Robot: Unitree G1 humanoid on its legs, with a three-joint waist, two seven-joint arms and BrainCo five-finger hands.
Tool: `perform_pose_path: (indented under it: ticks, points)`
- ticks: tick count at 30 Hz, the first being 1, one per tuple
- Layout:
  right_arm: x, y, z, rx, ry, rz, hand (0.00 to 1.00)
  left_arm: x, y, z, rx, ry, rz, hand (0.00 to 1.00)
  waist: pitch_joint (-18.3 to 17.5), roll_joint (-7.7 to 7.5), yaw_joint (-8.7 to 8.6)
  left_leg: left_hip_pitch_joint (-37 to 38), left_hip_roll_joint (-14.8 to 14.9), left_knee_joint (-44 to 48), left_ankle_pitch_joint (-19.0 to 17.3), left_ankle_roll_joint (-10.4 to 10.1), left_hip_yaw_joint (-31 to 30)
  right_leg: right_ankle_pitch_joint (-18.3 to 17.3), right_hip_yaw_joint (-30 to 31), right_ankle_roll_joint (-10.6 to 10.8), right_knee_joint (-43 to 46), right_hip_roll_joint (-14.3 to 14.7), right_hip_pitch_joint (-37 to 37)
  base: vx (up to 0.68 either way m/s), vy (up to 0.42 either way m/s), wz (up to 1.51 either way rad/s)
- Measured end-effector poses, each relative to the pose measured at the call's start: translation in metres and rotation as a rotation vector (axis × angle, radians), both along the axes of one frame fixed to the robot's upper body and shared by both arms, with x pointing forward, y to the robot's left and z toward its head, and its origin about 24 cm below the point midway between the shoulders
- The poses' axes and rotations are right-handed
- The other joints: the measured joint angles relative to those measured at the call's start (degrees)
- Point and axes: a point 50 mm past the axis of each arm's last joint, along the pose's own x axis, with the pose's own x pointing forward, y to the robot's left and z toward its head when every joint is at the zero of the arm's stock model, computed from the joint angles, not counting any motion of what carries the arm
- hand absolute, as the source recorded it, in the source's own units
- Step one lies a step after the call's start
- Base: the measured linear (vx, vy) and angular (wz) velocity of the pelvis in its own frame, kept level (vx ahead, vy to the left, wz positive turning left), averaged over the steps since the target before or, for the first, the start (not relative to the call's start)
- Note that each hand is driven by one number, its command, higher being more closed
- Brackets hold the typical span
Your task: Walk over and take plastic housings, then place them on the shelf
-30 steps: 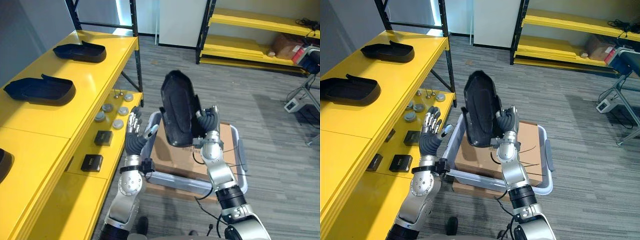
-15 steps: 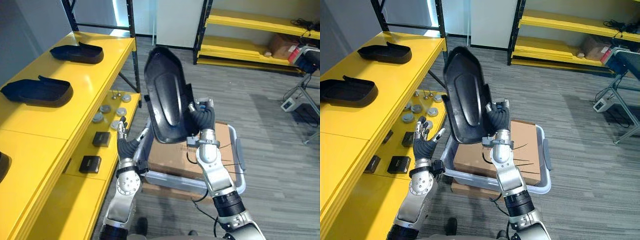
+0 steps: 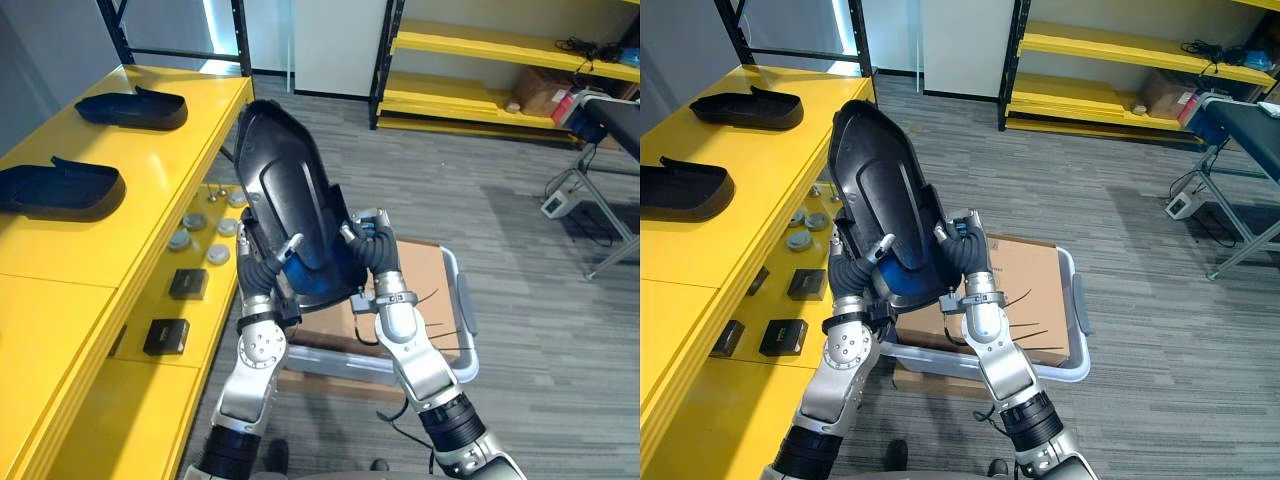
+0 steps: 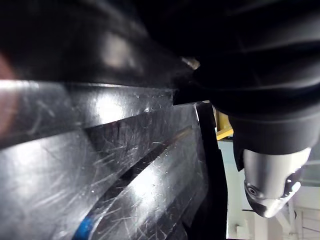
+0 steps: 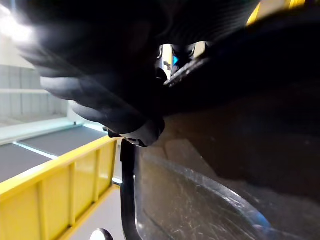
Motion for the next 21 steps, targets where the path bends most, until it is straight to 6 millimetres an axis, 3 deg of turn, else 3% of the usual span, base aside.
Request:
perform_pose_path:
  ticks: [7, 16, 17, 21]
  points:
    - [0.000, -0.005, -0.007, -0.033, 0.019, -0.009, 1.00, 0.004, 0.006, -0.009, -0.116, 0.054, -0.012, 1.00, -0.18, -0.21, -0.03, -0.02, -0.01, 0.27, 0.01, 0.00, -0.07, 0.00, -0.01, 0.01, 0.00, 0.00, -0.01, 0.00, 0.000, 0.00]
    - [0.000, -0.008, -0.005, -0.033, -0.006, -0.006, 1.00, 0.006, 0.007, -0.014, -0.112, 0.075, -0.052, 1.00, -0.21, -0.19, -0.04, -0.02, -0.02, 0.29, 0.01, 0.01, -0.07, 0.00, 0.00, 0.01, 0.00, 0.00, 0.00, 0.00, 0.000, 0.00]
    - [0.000, -0.008, -0.004, -0.032, -0.012, -0.007, 0.00, 0.006, 0.007, -0.014, -0.109, 0.075, -0.052, 1.00, -0.22, -0.18, -0.02, -0.01, -0.01, 0.30, 0.01, 0.01, -0.06, 0.00, 0.00, 0.01, 0.01, 0.00, 0.03, 0.00, 0.000, 0.00]
    - [0.000, -0.009, -0.001, -0.018, -0.024, -0.005, 0.00, 0.004, 0.009, -0.018, -0.113, 0.088, -0.067, 1.00, -0.26, -0.13, -0.02, 0.09, -0.02, 0.31, 0.01, 0.01, 0.00, 0.02, 0.00, 0.03, 0.00, 0.00, 0.14, 0.00, 0.000, 0.00]
